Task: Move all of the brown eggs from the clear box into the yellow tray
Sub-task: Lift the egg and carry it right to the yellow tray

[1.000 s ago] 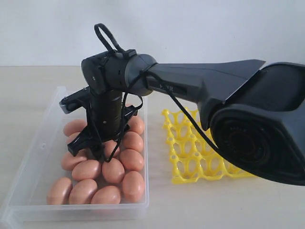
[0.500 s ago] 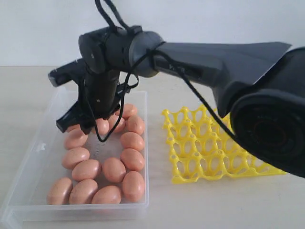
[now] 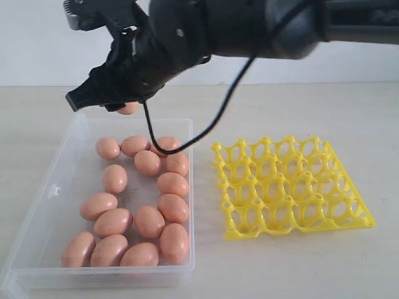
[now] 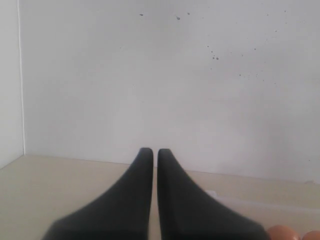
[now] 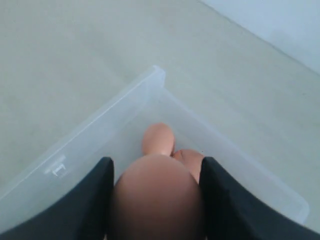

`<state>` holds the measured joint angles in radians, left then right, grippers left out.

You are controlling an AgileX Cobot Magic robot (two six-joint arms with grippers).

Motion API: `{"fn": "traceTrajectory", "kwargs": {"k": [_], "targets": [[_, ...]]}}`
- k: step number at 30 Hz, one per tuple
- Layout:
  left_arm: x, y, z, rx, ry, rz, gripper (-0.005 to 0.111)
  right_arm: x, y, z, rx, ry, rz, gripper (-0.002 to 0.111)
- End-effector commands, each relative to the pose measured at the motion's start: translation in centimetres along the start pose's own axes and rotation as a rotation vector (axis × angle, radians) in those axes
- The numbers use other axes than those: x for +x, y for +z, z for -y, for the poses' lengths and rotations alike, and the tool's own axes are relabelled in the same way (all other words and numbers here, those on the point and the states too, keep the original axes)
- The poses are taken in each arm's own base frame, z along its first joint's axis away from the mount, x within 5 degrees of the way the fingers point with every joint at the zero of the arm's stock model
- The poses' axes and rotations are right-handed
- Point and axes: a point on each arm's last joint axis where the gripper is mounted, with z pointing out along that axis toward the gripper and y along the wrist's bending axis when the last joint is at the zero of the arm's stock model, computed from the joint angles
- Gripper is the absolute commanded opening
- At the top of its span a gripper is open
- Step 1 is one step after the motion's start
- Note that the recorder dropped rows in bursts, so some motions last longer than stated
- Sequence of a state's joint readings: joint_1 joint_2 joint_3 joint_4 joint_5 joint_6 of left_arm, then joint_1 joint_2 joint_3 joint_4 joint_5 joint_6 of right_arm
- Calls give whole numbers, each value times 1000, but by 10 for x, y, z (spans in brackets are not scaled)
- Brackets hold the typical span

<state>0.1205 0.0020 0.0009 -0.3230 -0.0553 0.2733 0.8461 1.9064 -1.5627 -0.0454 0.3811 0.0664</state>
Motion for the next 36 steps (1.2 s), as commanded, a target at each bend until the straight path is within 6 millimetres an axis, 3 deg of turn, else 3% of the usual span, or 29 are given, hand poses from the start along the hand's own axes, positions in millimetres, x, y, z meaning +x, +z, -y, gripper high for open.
{"fn": "traceTrajectory", "kwargs": {"k": [1,5,9,12,15,19,27,36], "targets": [[0,0,0,3,9,0,4,13,-45,21,24,59,237,0],[0,0,0,3,9,0,4,50,-76,49,61,169,430,0],[0,0,0,3,9,0,4,105,-97,83,172,261,591,0],[0,0,0,3,9,0,4,143,-103,103,250,263,616,0],[0,0,0,3,9,0,4,166,-103,116,276,215,602,0],[0,0,0,3,9,0,4,174,-90,126,167,110,563,0],[0,0,0,3,9,0,4,178,-54,154,-129,133,599,0],[0,0,0,3,9,0,4,194,-11,164,-243,130,514,0]]}}
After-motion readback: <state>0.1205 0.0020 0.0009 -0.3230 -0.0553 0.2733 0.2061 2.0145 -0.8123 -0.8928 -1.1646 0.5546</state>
